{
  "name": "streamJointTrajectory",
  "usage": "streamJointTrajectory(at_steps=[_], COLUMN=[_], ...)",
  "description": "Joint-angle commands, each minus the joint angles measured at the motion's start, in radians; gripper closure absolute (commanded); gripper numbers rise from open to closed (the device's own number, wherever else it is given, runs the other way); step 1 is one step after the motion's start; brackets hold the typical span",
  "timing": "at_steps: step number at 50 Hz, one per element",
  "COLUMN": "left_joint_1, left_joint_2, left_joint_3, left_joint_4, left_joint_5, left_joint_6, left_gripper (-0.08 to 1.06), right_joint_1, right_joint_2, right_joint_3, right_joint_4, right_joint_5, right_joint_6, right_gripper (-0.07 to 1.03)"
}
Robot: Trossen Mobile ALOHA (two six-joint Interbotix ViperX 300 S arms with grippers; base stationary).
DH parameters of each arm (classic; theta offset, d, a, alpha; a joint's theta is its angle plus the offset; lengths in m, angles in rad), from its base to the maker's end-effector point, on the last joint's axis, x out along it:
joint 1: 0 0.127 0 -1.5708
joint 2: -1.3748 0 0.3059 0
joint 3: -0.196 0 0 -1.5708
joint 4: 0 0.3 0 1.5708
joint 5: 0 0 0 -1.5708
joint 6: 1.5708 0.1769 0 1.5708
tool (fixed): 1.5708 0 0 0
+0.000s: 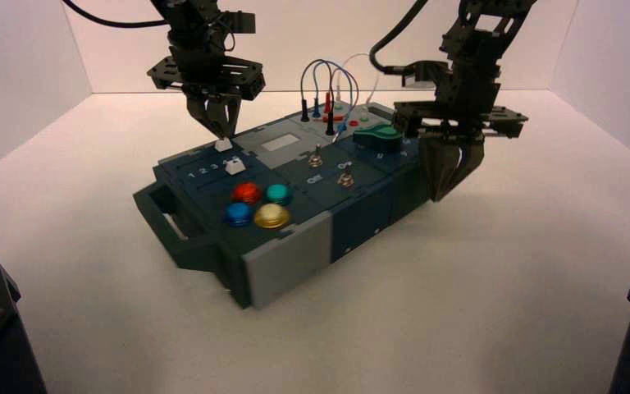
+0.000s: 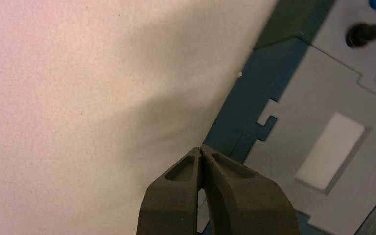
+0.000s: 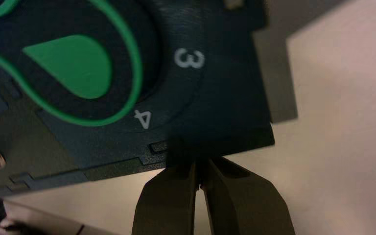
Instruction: Rotate the box counterclockwise.
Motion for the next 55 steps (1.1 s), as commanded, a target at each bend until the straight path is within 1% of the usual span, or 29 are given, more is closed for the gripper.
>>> streamJointTrajectory(at_steps=[1, 2, 4, 9, 16, 23, 28, 29, 39, 47, 52, 55], left_joint_1=[-0.110, -0.114, -0.144, -0.161, -0.193, -0.209, -0.216, -0.225, -0.236, -0.235, -0.207, -0.184], left_joint_2=[-0.005, -0.005, -0.008, -0.008, -0.017, -0.031, -0.040, -0.051, -0.084, -0.117, -0.183, -0.238], left_joint_3=[0.005, 0.005, 0.002, -0.003, -0.006, -0.005, -0.002, 0.002, 0.002, 0.009, 0.051, 0.092], left_joint_4=[-0.014, -0.014, -0.015, -0.015, -0.015, -0.017, -0.020, -0.020, -0.021, -0.021, -0.020, -0.020], left_joint_5=[0.029, 0.029, 0.038, 0.048, 0.060, 0.061, 0.061, 0.061, 0.061, 0.054, 0.020, 0.000], left_joint_6=[0.000, 0.002, 0.000, -0.002, -0.002, -0.005, -0.005, -0.005, -0.005, -0.008, -0.015, -0.017], left_gripper=[1.01, 1.01, 1.00, 1.01, 1.01, 1.01, 1.01, 1.01, 1.01, 1.00, 1.01, 1.01], right_joint_1=[-0.011, -0.012, -0.028, -0.038, -0.041, -0.040, -0.040, -0.040, -0.038, -0.040, -0.038, -0.038], right_joint_2=[0.002, 0.003, 0.017, 0.028, 0.060, 0.092, 0.101, 0.103, 0.103, 0.089, 0.040, -0.008], right_joint_3=[-0.100, -0.103, -0.133, -0.155, -0.221, -0.298, -0.321, -0.337, -0.376, -0.367, -0.308, -0.262], right_joint_4=[-0.002, -0.002, -0.009, -0.015, -0.020, -0.020, -0.020, -0.020, -0.020, -0.020, -0.021, -0.023], right_joint_5=[-0.028, -0.026, -0.020, -0.015, -0.002, 0.037, 0.043, 0.046, 0.061, 0.064, 0.061, 0.057], right_joint_6=[0.005, 0.005, 0.003, 0.000, 0.000, -0.002, 0.000, 0.000, 0.003, 0.003, 0.003, 0.003], right_gripper=[0.99, 0.99, 0.99, 0.99, 0.99, 0.99, 0.99, 0.99, 0.99, 0.99, 0.99, 0.99])
